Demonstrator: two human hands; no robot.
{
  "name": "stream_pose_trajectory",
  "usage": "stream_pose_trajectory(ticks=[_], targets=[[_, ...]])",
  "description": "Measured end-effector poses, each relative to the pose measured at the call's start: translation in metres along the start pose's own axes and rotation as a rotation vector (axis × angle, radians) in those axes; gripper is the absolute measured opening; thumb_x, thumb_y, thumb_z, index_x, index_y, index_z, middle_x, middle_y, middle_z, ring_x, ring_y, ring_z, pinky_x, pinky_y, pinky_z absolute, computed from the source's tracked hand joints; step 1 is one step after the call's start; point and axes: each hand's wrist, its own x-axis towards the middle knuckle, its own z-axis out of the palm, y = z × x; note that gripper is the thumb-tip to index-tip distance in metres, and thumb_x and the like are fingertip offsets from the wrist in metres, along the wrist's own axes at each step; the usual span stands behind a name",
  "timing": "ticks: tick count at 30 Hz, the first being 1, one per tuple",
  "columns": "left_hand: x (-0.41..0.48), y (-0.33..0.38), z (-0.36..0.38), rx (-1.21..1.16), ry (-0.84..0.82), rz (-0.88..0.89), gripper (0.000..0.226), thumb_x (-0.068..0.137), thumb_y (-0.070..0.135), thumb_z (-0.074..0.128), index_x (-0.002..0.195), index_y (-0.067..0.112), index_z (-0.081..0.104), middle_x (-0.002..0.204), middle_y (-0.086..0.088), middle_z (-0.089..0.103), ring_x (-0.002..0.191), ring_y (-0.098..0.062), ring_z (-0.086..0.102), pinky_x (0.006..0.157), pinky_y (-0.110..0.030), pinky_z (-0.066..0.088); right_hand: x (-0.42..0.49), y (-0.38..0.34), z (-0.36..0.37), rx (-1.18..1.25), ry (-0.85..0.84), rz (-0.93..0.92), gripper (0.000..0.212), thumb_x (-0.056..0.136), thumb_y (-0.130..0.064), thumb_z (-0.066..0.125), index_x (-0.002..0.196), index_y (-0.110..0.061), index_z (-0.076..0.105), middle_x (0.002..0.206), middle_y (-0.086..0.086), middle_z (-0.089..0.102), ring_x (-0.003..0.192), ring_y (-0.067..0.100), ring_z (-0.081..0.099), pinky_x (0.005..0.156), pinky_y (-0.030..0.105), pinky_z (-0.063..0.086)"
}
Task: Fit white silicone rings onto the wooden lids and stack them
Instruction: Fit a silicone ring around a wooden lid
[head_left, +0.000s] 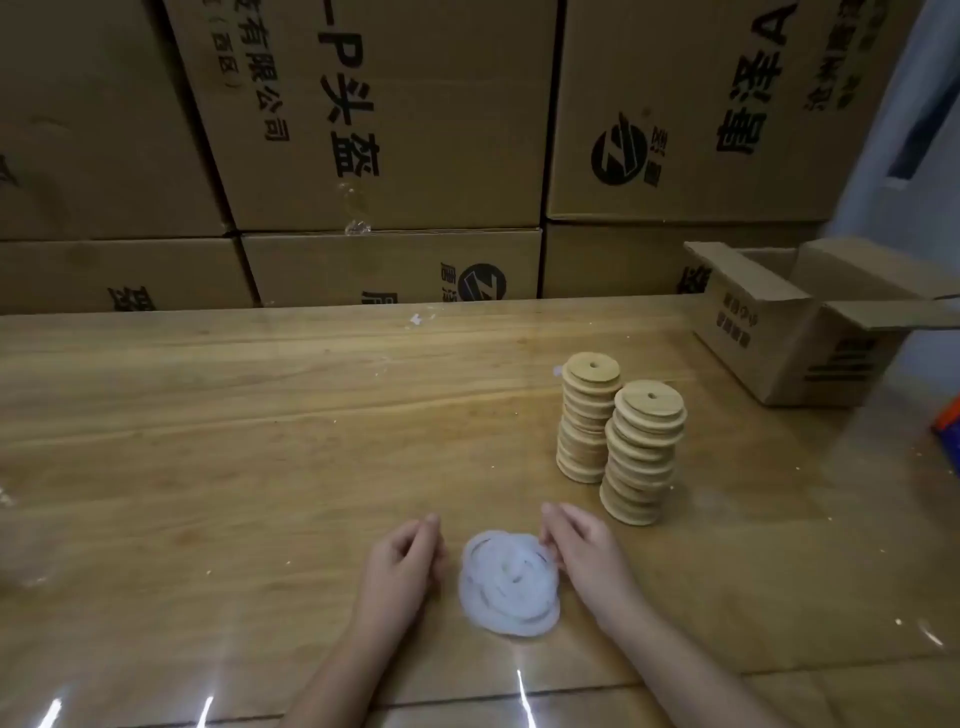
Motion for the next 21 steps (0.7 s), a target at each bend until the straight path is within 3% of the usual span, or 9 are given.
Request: stream_pose_trajectory(ticks=[5,11,17,21], targets=[[0.024,0.010,0.013,0.052,-0.064,0.067,0.047,0.095,0.020,0.050,0.048,0.014,0.052,0.040,0.004,0.048,0.038,-0.004,0.041,0.045,-0.014,0.034,0.033,-0.011,0.016,-0.044,0.035,-0.032,0.041,0.094,-0.027,0.051,0.054,-0.020,0.047,0.042,-0.012,0.039,0.043,0.002,0.035,0.047,0.014,0.030],[0.051,0.011,0.025,0.064,-0.076,0.097,0.047,0.095,0.024,0.052,0.053,0.003,0.054,0.042,0.003,0.049,0.038,-0.004,0.041,0.045,-0.017,0.034,0.058,-0.013,0.031,-0.061,0.020,-0.095,0.046,0.093,-0.030,0.052,0.047,-0.026,0.048,0.045,-0.009,0.033,0.046,0.007,0.032,0.046,0.020,0.027],[0.066,0.009,0.030,-0.051,-0.009,0.103,0.043,0.094,0.021,0.052,0.051,0.014,0.052,0.043,-0.003,0.048,0.036,-0.006,0.039,0.042,-0.017,0.033,0.068,-0.005,0.034,-0.105,-0.015,-0.162,0.044,0.093,-0.028,0.053,0.049,-0.026,0.047,0.045,-0.009,0.035,0.047,0.004,0.035,0.047,0.018,0.028],[0.065,0.005,0.031,-0.002,-0.087,0.141,0.045,0.094,0.023,0.053,0.050,0.016,0.052,0.045,0.001,0.051,0.041,-0.003,0.042,0.046,-0.015,0.035,0.070,-0.002,0.029,-0.001,-0.027,-0.160,0.042,0.093,-0.027,0.052,0.051,-0.023,0.048,0.045,-0.010,0.036,0.045,0.002,0.034,0.046,0.016,0.028]])
